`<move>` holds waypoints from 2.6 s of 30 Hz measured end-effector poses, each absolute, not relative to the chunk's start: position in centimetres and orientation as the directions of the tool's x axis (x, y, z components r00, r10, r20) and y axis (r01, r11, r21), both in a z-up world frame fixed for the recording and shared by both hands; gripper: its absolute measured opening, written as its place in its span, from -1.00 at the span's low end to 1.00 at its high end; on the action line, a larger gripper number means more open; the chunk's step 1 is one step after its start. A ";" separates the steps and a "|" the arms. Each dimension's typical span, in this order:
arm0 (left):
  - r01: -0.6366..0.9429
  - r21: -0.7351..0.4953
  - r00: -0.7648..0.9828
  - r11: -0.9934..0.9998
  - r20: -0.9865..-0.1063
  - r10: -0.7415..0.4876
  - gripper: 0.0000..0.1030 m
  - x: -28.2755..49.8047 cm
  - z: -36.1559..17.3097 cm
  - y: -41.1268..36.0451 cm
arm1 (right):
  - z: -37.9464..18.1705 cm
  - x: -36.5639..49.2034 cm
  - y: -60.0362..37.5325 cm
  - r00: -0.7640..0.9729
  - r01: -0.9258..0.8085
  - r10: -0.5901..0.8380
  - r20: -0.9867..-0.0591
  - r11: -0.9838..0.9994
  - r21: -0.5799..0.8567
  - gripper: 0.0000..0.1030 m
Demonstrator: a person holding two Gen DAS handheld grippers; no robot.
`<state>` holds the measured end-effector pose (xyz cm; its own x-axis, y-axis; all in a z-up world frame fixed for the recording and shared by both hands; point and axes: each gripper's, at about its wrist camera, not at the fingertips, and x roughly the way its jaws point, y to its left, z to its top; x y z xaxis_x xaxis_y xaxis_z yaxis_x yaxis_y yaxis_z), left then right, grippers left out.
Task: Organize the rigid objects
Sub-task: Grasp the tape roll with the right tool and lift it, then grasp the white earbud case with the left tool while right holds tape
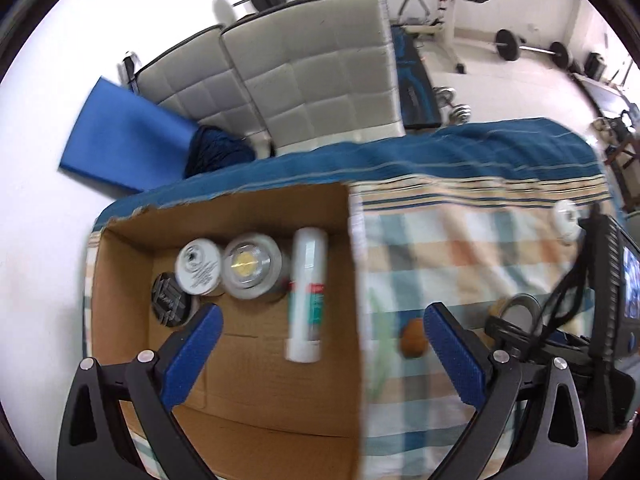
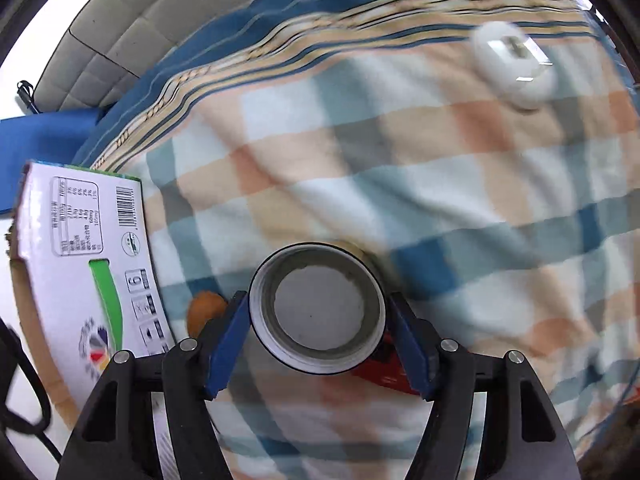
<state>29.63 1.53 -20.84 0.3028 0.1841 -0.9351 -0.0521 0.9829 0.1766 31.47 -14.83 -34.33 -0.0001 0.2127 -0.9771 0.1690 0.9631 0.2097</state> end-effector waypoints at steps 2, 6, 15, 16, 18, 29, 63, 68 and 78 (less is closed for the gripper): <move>-0.021 0.119 0.299 0.993 -0.947 0.120 1.00 30.0 -20.7 -0.3 | -33.2 30.6 -17.6 0.011 0.194 0.216 -0.976 0.957 0.215 0.37; 0.042 0.020 0.258 0.999 -0.966 0.009 1.00 31.6 -21.9 -4.3 | -31.5 28.7 -23.5 0.030 0.251 0.204 -0.978 0.946 0.205 0.37; 0.047 -0.237 0.074 0.970 -0.968 -0.239 0.99 38.9 -28.0 -13.4 | -31.9 30.8 -33.5 0.073 0.411 0.129 -0.989 0.900 0.147 0.37; 0.033 -0.257 0.064 0.966 -0.964 -0.259 0.92 39.7 -28.5 -14.1 | -32.0 31.3 -34.2 0.073 0.416 0.119 -0.990 0.899 0.139 0.37; 0.012 -0.292 0.040 0.956 -0.955 -0.293 0.75 41.2 -29.5 -15.3 | -31.9 32.2 -35.6 0.073 0.428 0.112 -0.991 0.894 0.132 0.37; 0.039 -0.275 -0.051 0.961 -0.961 -0.273 -0.10 44.9 -33.3 -20.7 | -32.8 34.8 -40.4 0.041 0.472 0.148 -0.988 0.869 0.150 0.37; 0.199 -0.156 -0.026 0.967 -0.988 -0.154 -0.16 35.7 -34.5 -14.1 | -35.8 34.3 -32.8 -0.061 0.300 0.204 -0.977 0.937 0.177 0.37; 0.200 -0.162 0.011 0.966 -0.986 -0.167 -0.17 34.5 -32.5 -14.0 | -36.3 34.6 -30.9 -0.080 0.287 0.199 -0.977 0.943 0.169 0.36; 0.159 -0.222 0.115 0.962 -0.964 -0.241 -0.55 32.8 -24.6 -8.7 | -31.8 34.1 -27.8 -0.031 0.230 0.238 -0.971 0.947 0.225 0.36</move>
<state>32.83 -8.71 -24.62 0.1147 -0.2415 -0.9636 0.1586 0.9620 -0.2222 34.08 -27.82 -31.81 -0.0306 0.2380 -0.9708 0.2305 0.9468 0.2248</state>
